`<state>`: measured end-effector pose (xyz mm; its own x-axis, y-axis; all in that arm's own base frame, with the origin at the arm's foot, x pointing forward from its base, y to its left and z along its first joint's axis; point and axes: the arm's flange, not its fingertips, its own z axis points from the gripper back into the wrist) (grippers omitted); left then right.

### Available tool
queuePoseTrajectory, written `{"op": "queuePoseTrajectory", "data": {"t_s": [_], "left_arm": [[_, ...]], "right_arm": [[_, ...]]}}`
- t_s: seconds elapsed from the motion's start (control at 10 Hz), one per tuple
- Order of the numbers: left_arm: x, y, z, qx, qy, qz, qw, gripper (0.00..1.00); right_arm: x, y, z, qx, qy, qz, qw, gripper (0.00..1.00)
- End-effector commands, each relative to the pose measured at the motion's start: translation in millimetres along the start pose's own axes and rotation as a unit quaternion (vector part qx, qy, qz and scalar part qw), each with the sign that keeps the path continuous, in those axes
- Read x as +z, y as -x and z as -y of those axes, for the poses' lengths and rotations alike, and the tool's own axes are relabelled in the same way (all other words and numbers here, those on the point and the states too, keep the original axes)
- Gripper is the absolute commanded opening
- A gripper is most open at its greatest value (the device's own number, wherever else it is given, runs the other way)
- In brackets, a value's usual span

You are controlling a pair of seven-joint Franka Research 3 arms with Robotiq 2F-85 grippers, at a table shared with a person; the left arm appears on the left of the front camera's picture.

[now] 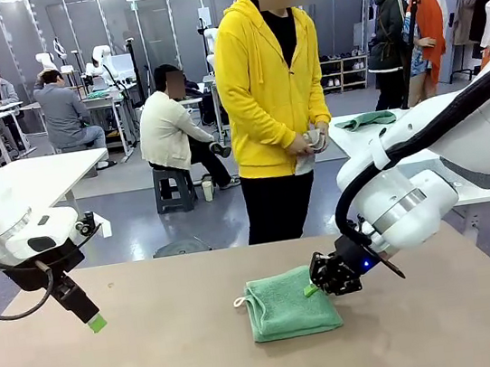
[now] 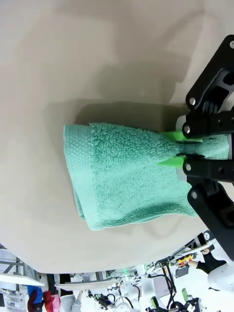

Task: Fold the towels and place them in the basket.
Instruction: Place the folded Towel with hook on the right side of the table.

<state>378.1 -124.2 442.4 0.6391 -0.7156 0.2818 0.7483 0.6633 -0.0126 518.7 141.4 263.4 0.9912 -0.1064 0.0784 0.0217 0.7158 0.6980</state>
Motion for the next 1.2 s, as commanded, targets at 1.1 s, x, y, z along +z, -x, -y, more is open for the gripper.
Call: {"op": "queuePoseTrajectory", "data": {"t_s": [1.1], "left_arm": [[0,-4,-1,0.007,-0.007,-0.002,1.000,1.00]], "right_arm": [[56,1,13,-0.017,-0.010,0.013,1.000,0.06]]}}
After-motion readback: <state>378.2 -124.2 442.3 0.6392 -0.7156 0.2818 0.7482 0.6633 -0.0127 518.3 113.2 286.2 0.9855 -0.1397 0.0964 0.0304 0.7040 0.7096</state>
